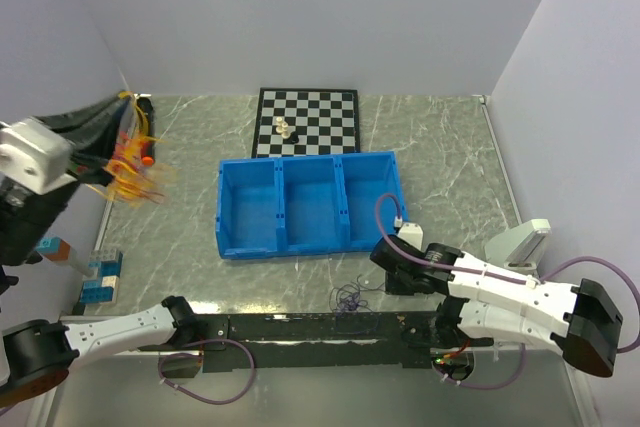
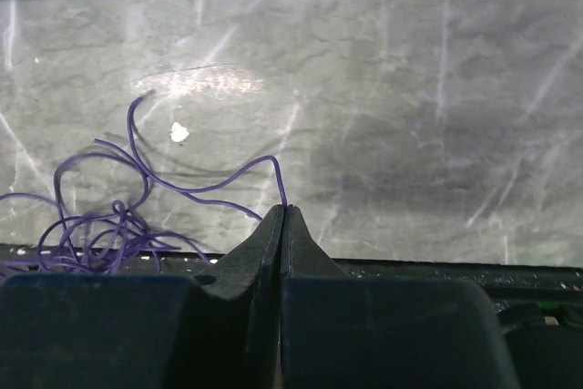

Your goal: Untangle the cables

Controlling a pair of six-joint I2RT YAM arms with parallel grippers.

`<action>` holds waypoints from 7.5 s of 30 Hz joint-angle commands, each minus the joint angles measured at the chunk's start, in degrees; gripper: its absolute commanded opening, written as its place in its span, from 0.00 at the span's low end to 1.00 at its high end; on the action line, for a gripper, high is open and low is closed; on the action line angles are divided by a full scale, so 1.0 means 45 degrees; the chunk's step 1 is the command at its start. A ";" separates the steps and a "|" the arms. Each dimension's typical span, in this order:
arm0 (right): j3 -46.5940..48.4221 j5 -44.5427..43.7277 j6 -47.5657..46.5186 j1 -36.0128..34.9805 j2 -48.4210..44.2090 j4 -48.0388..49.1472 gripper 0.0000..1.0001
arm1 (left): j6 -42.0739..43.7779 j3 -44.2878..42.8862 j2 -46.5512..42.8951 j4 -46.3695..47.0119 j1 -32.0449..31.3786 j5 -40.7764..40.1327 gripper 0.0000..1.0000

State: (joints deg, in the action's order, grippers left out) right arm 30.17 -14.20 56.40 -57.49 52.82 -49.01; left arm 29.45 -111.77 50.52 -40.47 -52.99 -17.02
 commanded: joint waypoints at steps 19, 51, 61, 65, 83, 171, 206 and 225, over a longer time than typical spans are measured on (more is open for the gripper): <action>0.6593 0.0595 -0.3919 -0.0309 -0.1406 0.2649 0.00 | -0.1837 0.5320 -0.1011 -0.1047 0.0057 0.6201 0.01; 1.0637 0.2177 -0.6068 -0.0348 -0.0175 0.4544 0.00 | -0.1603 1.3665 -0.1111 0.4695 0.0057 0.7864 0.81; 1.1556 0.3525 -0.6323 -0.0329 -0.0155 0.5188 0.00 | -0.2052 1.3587 -0.0758 0.5770 0.0057 0.7472 0.81; 1.1498 0.3643 -0.6264 -0.0310 -0.0194 0.5364 0.00 | -0.2111 1.3315 -0.0778 0.5070 0.0038 0.8835 0.75; 1.2025 0.4346 -0.6108 -0.0329 0.0118 0.5872 0.00 | -0.3104 1.3762 -0.0465 0.5183 0.0018 1.0209 0.82; 2.1084 -0.7607 -1.9856 -0.0329 0.1035 0.8860 0.00 | 0.6189 1.7395 -0.4177 -0.4620 0.1210 0.6730 0.01; 1.5953 -0.5052 -1.4843 0.2323 0.2326 0.7261 0.00 | 0.1756 0.5267 -0.0973 0.1527 0.1288 0.8663 0.01; 1.4350 -0.3936 -1.3843 0.3616 0.2618 0.7455 0.00 | 0.2750 0.7669 -0.1775 1.1747 0.1268 0.7862 0.01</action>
State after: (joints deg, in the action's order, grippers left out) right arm 95.53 -32.93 -7.01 -42.04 64.05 -17.54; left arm 37.82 -76.79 41.63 2.81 -47.42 17.12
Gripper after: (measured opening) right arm 0.007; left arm 0.013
